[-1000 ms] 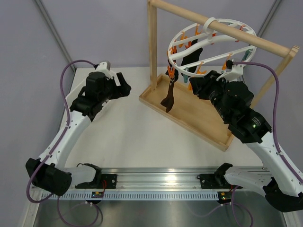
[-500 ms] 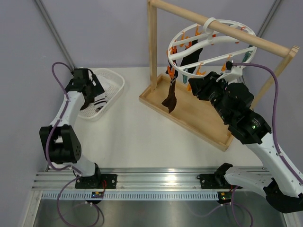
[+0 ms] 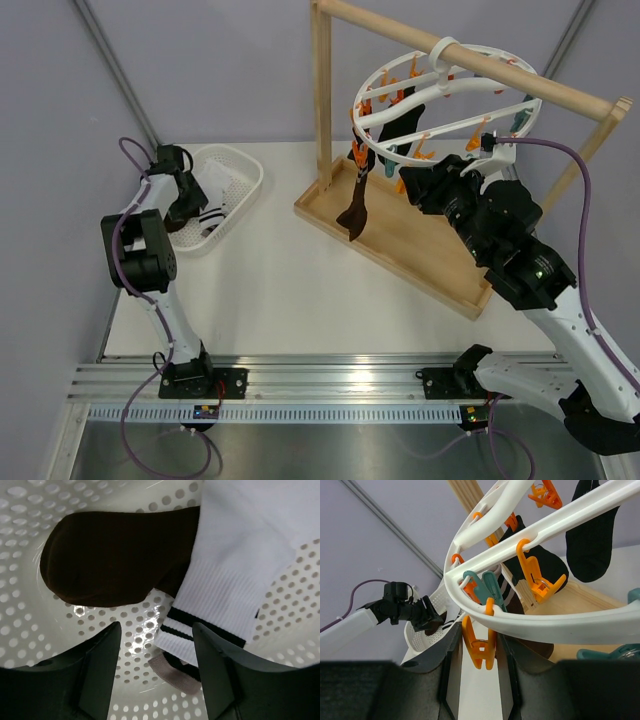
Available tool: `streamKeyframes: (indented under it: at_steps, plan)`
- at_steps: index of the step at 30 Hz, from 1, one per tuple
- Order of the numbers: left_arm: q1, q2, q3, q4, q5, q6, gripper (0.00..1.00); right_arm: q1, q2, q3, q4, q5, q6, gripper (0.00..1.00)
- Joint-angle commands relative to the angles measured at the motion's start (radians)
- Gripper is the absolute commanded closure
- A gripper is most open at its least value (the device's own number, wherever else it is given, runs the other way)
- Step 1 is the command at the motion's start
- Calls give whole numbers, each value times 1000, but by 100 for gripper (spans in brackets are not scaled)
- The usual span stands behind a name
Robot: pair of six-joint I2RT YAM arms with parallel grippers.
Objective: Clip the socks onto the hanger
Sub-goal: Pick up the sock from the bin.
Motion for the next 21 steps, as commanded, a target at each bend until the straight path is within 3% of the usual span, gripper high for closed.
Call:
streamKeyframes:
  at_steps: [1,18,21]
  plan:
    - [15,11,38,24,-48,16,40,-8,-21,1,36,-13,-17,100]
    - [26,202,218,-16,-85,38,47,-7,0,11,30,-24,-26,100]
    - [32,222,222,-17,-75,36,54,-7,5,15,27,-22,-26,100]
